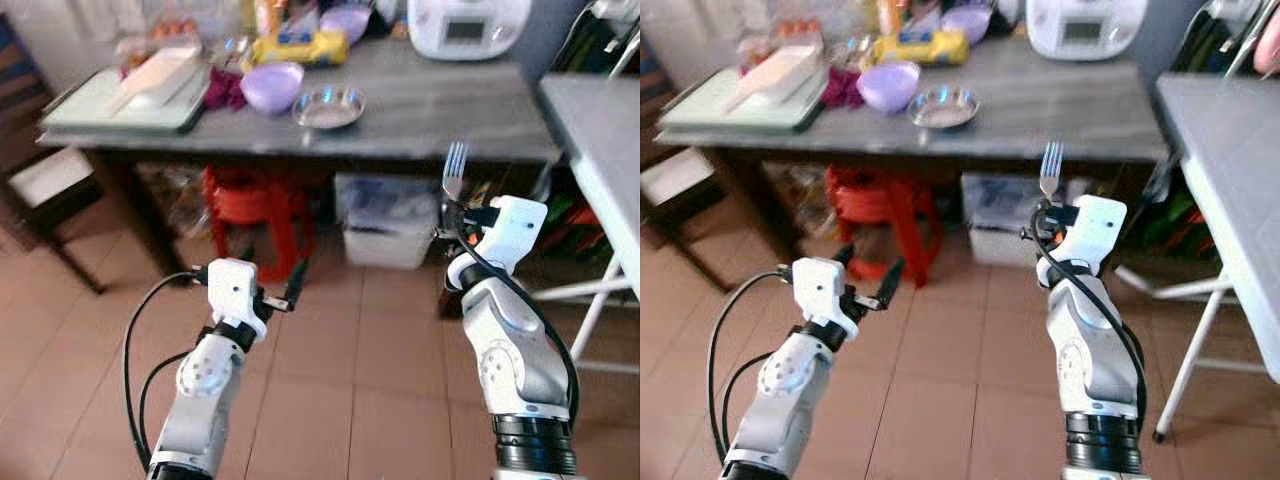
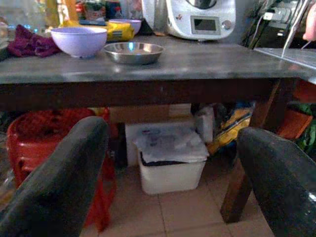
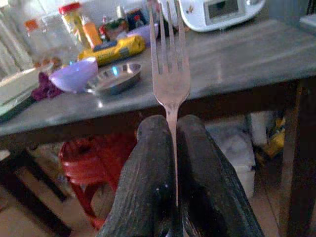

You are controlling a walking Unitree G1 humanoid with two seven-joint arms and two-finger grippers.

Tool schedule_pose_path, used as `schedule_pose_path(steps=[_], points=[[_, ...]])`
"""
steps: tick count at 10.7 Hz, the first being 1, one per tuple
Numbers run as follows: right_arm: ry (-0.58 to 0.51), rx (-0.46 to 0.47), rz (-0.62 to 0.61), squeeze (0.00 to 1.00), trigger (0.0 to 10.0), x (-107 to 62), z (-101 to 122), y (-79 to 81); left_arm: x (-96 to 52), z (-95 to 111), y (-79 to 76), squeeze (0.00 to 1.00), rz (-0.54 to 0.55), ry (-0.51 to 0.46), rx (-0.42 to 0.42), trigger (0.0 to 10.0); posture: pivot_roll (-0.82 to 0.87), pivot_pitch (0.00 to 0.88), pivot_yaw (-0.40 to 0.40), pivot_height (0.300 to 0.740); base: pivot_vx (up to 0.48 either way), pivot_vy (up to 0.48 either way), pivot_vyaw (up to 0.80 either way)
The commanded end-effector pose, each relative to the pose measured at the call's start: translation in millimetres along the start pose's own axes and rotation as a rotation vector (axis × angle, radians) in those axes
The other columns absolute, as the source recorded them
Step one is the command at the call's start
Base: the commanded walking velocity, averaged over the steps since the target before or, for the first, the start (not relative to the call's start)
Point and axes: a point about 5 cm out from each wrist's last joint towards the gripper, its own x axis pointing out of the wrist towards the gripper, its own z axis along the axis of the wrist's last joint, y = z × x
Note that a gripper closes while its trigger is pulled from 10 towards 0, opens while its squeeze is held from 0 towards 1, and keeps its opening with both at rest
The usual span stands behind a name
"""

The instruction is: Setting the table

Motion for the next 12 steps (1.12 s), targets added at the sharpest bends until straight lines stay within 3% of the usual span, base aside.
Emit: schedule_pose_path(steps=[1,12], points=[[0.003,0.014,0.028,0.0,10.0,0.2,-1.2,8.4,-3.1,-1.9,5.8,0.0,0.007,0.017,0.013,10.0,-0.06,0.133,0.062,0.74,0.379,0.0,-0.73],[0.004,0.016,0.021,0.0,10.0,0.4,-3.2,8.2,-3.0,-3.1,2.5,0.0,-0.016,0.025,0.008,10.0,-0.06,0.133,0.068,0.74,0.355,0.0,0.0]])
